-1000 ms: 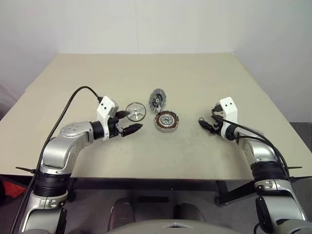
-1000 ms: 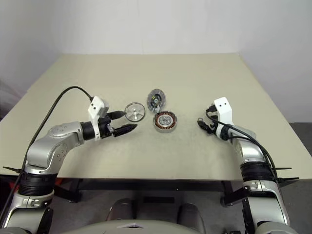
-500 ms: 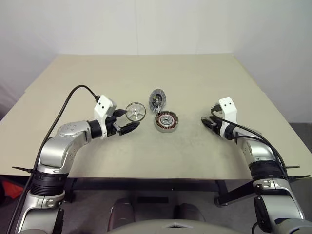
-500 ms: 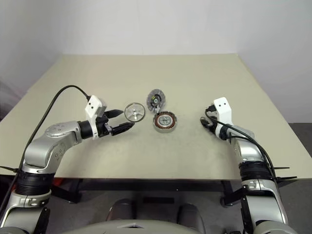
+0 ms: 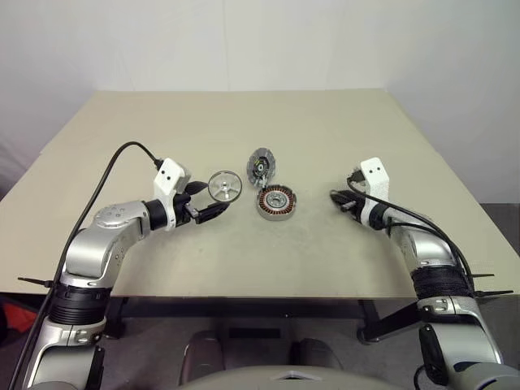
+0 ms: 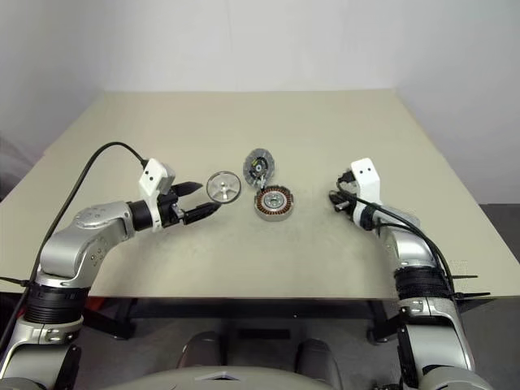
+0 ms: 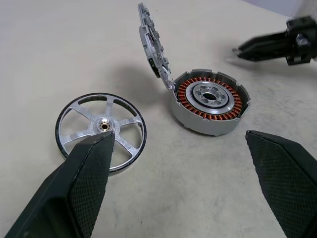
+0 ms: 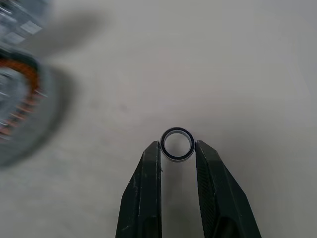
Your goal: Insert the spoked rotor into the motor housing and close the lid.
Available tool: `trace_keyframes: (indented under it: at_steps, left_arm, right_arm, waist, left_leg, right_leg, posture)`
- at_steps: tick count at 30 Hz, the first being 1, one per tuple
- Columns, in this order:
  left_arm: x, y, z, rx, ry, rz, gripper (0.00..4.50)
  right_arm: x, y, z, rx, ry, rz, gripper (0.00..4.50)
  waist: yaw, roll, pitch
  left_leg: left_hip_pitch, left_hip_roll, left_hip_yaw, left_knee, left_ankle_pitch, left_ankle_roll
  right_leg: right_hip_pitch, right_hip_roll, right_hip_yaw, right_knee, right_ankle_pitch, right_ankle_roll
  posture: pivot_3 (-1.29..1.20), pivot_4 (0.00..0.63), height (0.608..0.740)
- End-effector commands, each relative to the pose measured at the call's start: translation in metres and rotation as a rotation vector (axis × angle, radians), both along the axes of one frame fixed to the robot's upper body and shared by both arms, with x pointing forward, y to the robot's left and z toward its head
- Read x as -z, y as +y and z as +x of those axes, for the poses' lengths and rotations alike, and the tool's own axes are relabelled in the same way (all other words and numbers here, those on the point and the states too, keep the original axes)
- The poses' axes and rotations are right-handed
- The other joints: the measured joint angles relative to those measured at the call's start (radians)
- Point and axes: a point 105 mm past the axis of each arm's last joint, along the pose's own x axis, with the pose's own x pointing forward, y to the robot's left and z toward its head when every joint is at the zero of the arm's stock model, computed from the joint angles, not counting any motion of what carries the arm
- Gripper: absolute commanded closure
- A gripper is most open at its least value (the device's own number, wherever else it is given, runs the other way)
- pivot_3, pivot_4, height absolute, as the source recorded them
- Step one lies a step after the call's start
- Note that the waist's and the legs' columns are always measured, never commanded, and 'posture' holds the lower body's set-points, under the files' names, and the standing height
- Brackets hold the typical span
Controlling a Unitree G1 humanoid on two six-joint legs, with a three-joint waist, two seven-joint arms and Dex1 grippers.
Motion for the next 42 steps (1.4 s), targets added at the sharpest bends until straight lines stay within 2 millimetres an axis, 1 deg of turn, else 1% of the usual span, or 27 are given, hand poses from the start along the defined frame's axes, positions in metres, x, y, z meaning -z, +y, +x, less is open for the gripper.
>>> trace_keyframes:
  at_steps: [1,3,5,8,10,13,17,21,25,29,33,42]
  left_arm:
    - [-0.012,0.002,0.002,0.005,-0.04,-0.009,0.0]
    - [-0.01,0.001,0.0,0.013,-0.03,-0.009,0.0]
    - [-0.008,0.001,-0.002,0.017,-0.024,-0.008,0.0]
    - [-0.006,0.002,-0.002,0.017,-0.019,-0.006,0.0]
    - [-0.005,0.002,-0.002,0.016,-0.018,-0.004,0.0]
    - [-0.005,0.003,-0.003,0.013,-0.017,0.0,0.0]
    - [-0.003,0.006,-0.004,0.004,-0.015,0.007,0.0]
    - [-0.003,0.009,-0.005,-0.006,-0.018,0.018,0.0]
    - [-0.003,0.011,-0.004,-0.012,-0.021,0.023,0.0]
    - [-0.002,0.008,-0.004,-0.004,-0.024,0.028,0.0]
    - [-0.001,0.007,-0.003,-0.002,-0.023,0.029,0.0]
    - [0.0,0.005,-0.003,0.001,-0.023,0.029,0.0]
  right_arm:
    - [-0.031,0.026,0.002,-0.105,-0.091,0.02,3.85]
    - [-0.035,0.04,-0.001,-0.159,-0.096,0.022,3.85]
    - [-0.035,0.05,-0.003,-0.197,-0.089,0.029,3.85]
    - [-0.022,0.069,-0.003,-0.238,-0.058,0.025,3.85]
    - [-0.017,0.077,0.0,-0.244,-0.049,0.022,3.85]
    - [-0.016,0.087,0.005,-0.253,-0.045,0.029,3.85]
    - [-0.012,0.102,0.004,-0.294,-0.035,0.032,3.85]
    - [-0.009,0.105,0.003,-0.296,-0.024,0.032,3.85]
    - [-0.01,0.106,-0.002,-0.306,-0.023,0.034,3.85]
    - [-0.001,0.104,-0.007,-0.297,-0.007,0.005,3.85]
    - [-0.005,0.101,-0.008,-0.293,-0.012,0.002,3.85]
    - [-0.003,0.099,-0.014,-0.295,0.002,-0.014,3.85]
  waist:
    - [0.001,0.0,0.0]
    - [0.002,0.0,0.0]
    - [0.002,0.0,0.0]
    - [0.002,0.0,0.0]
    - [0.0,0.0,0.0]
    - [0.0,0.0,0.0]
    - [0.001,0.0,0.0]
    - [0.001,0.0,0.0]
    - [0.001,0.0,0.0]
    - [0.001,0.0,0.0]
    - [0.001,-0.001,0.0]
    - [0.002,-0.001,0.0]
  left_leg:
    - [0.0,0.0,0.0,0.0,0.0,0.0]
    - [0.0,0.0,0.0,0.0,0.0,0.0]
    - [0.0,0.0,0.0,0.0,0.0,0.0]
    - [0.0,0.0,0.0,0.0,0.0,0.0]
    - [0.0,0.0,0.0,0.0,0.0,0.0]
    - [0.0,0.0,0.0,0.0,0.0,-0.001]
    - [0.0,0.0,0.0,0.0,0.001,-0.001]
    - [0.0,0.0,0.0,0.0,0.001,-0.001]
    - [0.0,0.0,0.0,0.0,0.001,-0.002]
    - [0.0,0.0,0.0,0.0,0.001,-0.002]
    - [0.001,0.0,0.0,0.0,0.001,-0.003]
    - [0.002,0.0,-0.001,0.0,0.002,-0.003]
  right_leg:
    - [0.0,0.0,0.0,0.0,0.0,0.0]
    - [0.0,0.0,0.0,0.0,0.0,0.0]
    - [0.0,0.0,0.0,0.0,0.0,0.0]
    - [0.0,0.0,0.0,0.0,0.0,0.0]
    - [0.0,0.0,0.0,0.0,0.0,0.0]
    - [0.0,0.0,0.0,0.001,0.0,0.0]
    - [0.0,0.0,0.0,0.001,0.0,0.0]
    - [0.0,0.0,0.0,0.001,0.0,0.0]
    - [0.0,0.0,0.0,0.001,0.0,0.0]
    - [0.0,0.0,0.0,0.002,0.0,0.0]
    - [0.0,0.0,0.0,0.002,0.0,0.0]
    - [0.0,0.0,0.0,0.004,0.0,0.0]
  posture:
    - [0.0,0.0,0.74]
    - [0.0,0.0,0.74]
    - [0.0,0.0,0.74]
    - [0.0,0.0,0.74]
    - [0.0,0.0,0.74]
    - [0.0,0.0,0.74]
    - [0.0,0.0,0.74]
    - [0.0,0.0,0.74]
    - [0.0,0.0,0.74]
    - [0.0,0.0,0.74]
    - [0.0,0.0,0.74]
    - [0.0,0.0,0.74]
